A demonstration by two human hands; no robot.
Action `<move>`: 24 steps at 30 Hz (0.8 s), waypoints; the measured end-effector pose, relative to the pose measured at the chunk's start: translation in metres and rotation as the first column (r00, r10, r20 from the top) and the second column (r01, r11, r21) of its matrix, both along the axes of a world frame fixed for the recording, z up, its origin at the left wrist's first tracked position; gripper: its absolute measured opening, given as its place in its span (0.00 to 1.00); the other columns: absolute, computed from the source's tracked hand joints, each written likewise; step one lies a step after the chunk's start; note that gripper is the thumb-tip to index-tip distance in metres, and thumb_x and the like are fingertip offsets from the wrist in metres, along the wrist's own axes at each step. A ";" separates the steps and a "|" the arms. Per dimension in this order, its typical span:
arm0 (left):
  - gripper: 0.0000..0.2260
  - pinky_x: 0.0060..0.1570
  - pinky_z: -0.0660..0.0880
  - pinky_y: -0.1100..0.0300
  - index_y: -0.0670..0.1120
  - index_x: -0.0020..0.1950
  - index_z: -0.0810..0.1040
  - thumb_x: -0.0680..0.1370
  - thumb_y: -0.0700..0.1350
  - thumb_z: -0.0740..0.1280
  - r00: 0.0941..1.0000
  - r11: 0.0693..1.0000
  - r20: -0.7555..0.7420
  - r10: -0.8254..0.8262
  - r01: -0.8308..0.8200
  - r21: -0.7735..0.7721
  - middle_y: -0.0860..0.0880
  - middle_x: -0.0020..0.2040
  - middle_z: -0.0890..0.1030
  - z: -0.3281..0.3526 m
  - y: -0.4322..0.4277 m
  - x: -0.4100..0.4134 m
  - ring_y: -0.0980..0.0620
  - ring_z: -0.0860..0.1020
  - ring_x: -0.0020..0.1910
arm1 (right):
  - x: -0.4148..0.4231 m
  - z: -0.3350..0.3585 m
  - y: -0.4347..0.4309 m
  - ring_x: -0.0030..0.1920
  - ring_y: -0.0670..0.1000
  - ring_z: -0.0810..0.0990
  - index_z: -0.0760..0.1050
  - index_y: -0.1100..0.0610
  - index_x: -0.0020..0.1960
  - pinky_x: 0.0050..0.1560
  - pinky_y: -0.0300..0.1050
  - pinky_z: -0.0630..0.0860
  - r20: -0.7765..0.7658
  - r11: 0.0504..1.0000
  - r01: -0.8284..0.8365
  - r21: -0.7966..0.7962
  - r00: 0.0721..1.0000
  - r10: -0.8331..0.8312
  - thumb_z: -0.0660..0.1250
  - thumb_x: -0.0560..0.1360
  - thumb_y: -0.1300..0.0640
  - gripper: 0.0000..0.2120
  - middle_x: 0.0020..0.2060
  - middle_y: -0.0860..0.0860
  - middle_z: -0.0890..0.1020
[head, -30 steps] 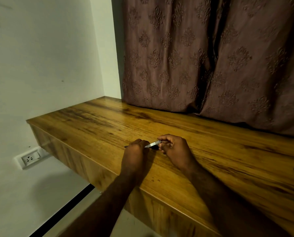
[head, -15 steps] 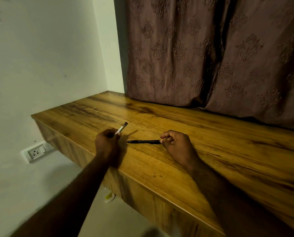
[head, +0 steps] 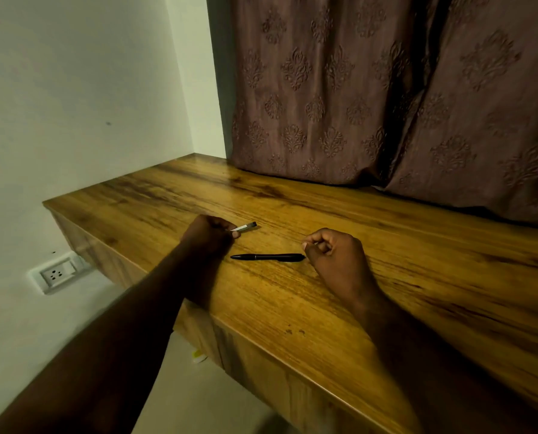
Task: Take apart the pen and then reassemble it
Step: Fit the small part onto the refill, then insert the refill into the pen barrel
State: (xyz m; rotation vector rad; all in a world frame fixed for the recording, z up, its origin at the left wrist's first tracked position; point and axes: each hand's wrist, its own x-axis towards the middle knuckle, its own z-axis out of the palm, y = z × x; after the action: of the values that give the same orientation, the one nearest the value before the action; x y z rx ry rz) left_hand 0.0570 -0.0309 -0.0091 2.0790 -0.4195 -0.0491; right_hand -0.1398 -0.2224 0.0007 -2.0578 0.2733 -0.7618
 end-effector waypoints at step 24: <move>0.10 0.37 0.69 0.58 0.44 0.34 0.77 0.76 0.40 0.68 0.990 0.936 0.069 0.127 -0.096 -0.338 0.50 0.30 0.77 0.006 0.024 -0.073 0.56 0.73 0.29 | 0.001 0.000 -0.042 0.28 0.56 0.75 0.75 0.59 0.34 0.34 0.46 0.72 0.057 0.905 0.249 0.346 0.957 -0.285 0.65 0.77 0.53 0.15 0.28 0.56 0.79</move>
State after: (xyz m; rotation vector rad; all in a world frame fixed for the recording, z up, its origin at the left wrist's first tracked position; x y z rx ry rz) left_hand -0.0163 -0.0070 -0.0032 1.7688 -0.3370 0.1740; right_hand -0.1390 -0.2646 0.0008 -1.6688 0.5943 -0.9192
